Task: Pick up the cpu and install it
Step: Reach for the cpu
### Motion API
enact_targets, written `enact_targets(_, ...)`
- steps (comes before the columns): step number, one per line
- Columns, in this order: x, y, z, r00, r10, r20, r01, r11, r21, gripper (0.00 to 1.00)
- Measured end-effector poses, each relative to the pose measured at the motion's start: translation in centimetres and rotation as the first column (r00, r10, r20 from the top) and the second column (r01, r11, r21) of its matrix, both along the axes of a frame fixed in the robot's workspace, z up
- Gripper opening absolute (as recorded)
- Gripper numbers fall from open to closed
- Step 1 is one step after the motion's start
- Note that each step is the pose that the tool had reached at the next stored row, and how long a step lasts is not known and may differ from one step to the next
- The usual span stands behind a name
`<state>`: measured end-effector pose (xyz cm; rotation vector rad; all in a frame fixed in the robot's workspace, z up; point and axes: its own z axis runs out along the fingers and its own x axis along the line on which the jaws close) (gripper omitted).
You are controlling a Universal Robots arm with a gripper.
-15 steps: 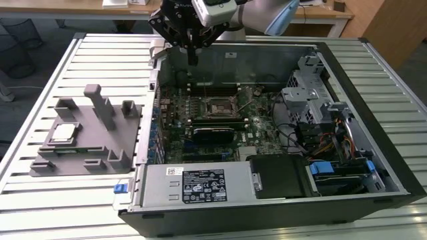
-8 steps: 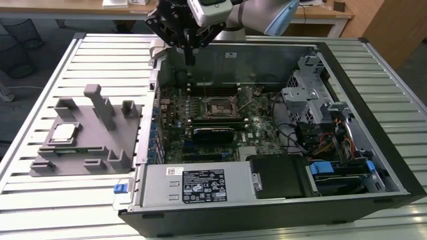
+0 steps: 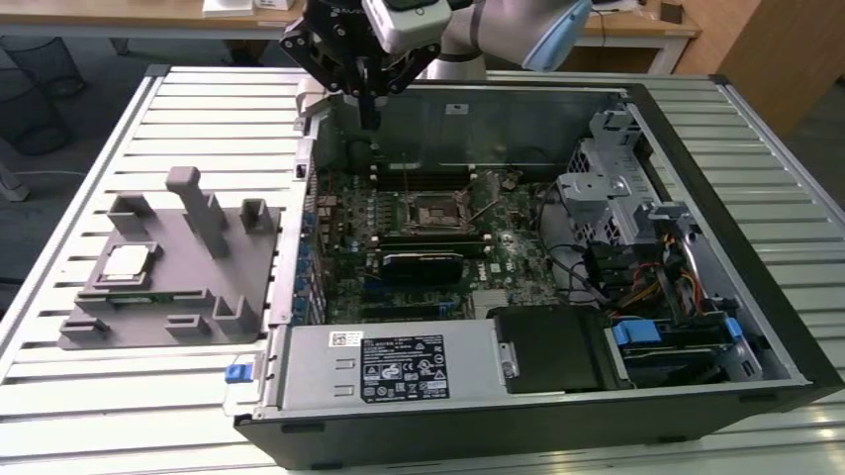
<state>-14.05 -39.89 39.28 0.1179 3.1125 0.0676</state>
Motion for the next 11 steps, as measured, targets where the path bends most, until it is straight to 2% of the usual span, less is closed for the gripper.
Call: enact_targets(11,-0.68,0.0,-0.04,1.0,0.0,0.0,0.0,1.0,0.0001,0.11)
